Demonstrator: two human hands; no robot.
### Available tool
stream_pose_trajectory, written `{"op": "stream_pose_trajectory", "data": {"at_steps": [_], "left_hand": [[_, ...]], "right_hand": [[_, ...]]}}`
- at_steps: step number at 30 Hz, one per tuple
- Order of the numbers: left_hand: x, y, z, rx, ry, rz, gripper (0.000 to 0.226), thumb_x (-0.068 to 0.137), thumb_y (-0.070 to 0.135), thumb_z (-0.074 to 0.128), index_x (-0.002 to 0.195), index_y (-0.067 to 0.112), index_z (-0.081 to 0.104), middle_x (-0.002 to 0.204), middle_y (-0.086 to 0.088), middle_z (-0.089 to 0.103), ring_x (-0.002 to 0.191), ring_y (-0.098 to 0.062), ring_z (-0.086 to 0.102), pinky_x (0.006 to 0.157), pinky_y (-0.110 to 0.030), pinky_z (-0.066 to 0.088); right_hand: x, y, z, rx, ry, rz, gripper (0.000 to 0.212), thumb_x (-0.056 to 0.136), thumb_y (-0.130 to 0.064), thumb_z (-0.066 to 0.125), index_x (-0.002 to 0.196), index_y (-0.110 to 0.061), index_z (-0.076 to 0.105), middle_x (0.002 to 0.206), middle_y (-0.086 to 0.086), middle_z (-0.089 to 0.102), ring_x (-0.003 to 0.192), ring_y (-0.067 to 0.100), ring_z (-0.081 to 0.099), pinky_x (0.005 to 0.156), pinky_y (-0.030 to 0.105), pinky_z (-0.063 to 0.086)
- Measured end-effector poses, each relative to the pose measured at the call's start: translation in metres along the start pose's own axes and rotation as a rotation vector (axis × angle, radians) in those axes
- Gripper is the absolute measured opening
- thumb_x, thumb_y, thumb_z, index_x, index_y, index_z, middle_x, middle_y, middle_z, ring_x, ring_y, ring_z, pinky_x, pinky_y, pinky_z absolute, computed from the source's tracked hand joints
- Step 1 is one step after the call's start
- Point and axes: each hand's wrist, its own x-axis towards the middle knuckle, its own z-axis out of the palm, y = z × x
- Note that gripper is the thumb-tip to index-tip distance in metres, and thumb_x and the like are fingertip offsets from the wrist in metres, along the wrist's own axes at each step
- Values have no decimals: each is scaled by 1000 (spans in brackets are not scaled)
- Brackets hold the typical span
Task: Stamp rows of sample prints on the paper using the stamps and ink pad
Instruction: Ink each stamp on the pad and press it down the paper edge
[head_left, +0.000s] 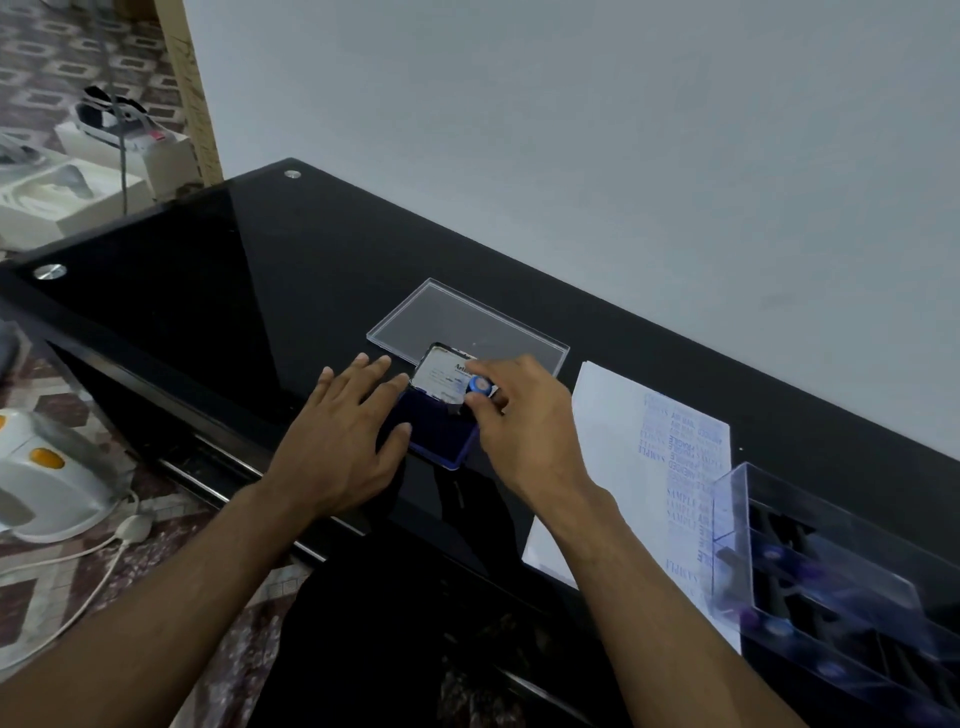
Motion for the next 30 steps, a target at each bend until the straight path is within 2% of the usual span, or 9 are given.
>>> {"op": "stream_pose_trajectory", "data": {"at_steps": [4,7,10,14,17,20,23,26,30], "left_hand": [[13,32,2,-6,-2,73,68,93,56,28,151,21,39,162,-4,30,153,-21,15,125,-48,12],[23,60,8,-37,2,127,66,93,54,30,149,20,41,160,-6,34,152,-22,20,125,-47,16],[31,89,16,-84,-12,174,64,93,51,33,149,21,40,159,-6,35,151,-23,22,123,-48,21],[39,125,29,-107,-66,220,64,95,50,34,153,22,36,163,-4,29,153,-22,16,124,-46,17],[46,147,38,-109,-83,252,64,95,50,34,152,22,37,163,-4,30,153,-23,17,125,-46,15],[52,161,49,-103,-97,273,64,95,51,34,152,22,38,162,-3,30,153,-24,18,125,-47,14],[58,171,60,-86,-112,303,64,96,51,33,152,21,38,162,-5,31,153,-25,18,125,-45,12],[65,177,69,-91,-118,323,63,96,50,34,152,22,40,162,-5,31,153,-25,18,123,-42,9],[75,181,78,-85,-134,326,62,96,51,34,151,23,40,163,-4,30,154,-25,17,122,-42,9]], "right_hand": [[-6,20,-28,-36,52,5,24,91,-16,67,115,-20,71,106,-2,61,93,10,59,79,9,46],[-16,39,-46,-54,88,58,24,90,-12,66,112,-20,72,105,-3,61,87,9,59,80,11,45],[-27,60,-64,-67,119,120,24,88,-12,68,110,-21,72,107,-4,60,83,7,59,75,5,41],[-38,86,-90,-93,159,174,24,88,-6,67,109,-16,73,108,-1,62,90,11,62,84,16,46],[-42,104,-106,-181,140,225,16,91,-5,62,105,-5,72,106,5,63,86,15,60,78,18,50],[-45,119,-115,-177,135,267,28,94,-10,63,121,-13,68,115,3,61,91,14,60,77,6,43],[-46,131,-121,-182,135,283,25,94,-10,62,118,-14,70,114,1,61,89,12,57,82,15,47],[-46,139,-124,-228,123,271,15,95,-10,61,104,-9,73,108,3,62,86,13,57,76,17,46],[-40,148,-120,-252,97,252,14,94,-9,62,97,0,71,102,11,65,84,22,62,80,37,55]]}}
